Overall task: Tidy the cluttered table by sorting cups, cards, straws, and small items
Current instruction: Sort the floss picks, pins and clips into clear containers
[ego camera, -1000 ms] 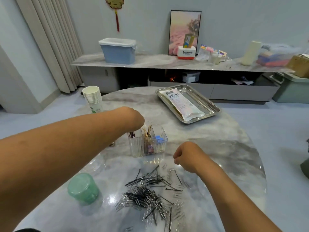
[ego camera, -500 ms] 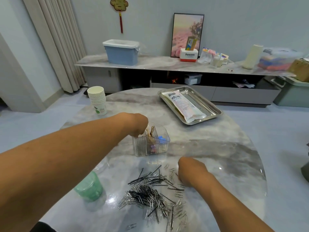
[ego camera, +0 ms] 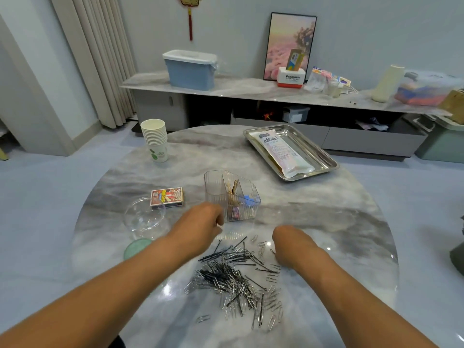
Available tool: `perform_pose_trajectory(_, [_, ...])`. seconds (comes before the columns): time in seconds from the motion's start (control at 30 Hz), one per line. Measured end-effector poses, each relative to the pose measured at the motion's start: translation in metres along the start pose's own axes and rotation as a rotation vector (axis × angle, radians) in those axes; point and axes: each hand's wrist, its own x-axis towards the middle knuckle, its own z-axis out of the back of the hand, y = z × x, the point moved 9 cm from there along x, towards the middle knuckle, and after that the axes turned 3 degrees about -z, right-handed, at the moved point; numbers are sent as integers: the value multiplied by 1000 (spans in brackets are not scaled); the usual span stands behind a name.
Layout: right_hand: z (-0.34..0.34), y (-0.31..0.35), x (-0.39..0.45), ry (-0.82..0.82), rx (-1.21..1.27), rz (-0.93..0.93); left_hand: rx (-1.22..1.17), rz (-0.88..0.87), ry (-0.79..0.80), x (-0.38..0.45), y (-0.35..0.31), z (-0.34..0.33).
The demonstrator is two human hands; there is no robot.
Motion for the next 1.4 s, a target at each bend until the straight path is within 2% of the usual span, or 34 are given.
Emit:
perform_pose_trajectory(0.13, [3,24,-5,-9,-159,127,66,135,202,-11,31,-45])
perform_pose_trajectory(0.23, [5,30,-10,-22,-184,178,101,192,255,-11,39,-58])
perform_pose_trajectory(0.3, [7,26,-9,-35,-63,171,105,199,275,-10,38,-60])
perform_pose_trajectory(0.47, [10,33,-9,-26,487,175,170,189,359,-13,33,-70])
perform_pose_trajectory(0.57, [-5,47,-9,20,554,184,191,175,391,-18,26,-69])
perform_pose_trajectory(0.7, [-21,46,-1,36,577,112,-13,230,361,-20,34,-61])
perform_pose_trajectory(0.83, [-19,50,3,19,583,130,-250,318,304,-26,49,-48])
perform_pose_trajectory(1.0, [-14,60,-6,-6,310,226,-550,407,254,-34,58,-47])
perform_pose_trajectory(1.07, [-7,56,-10,10,302,226,-658,436,228,-35,58,-49])
perform_pose_trajectory(1.27, [18,17,-9,119,928,107,-1043,512,258,-36,44,-59])
perform_pose_trajectory(1.4, [5,8,-14,219,1143,20,-1214,561,283,-34,33,-63])
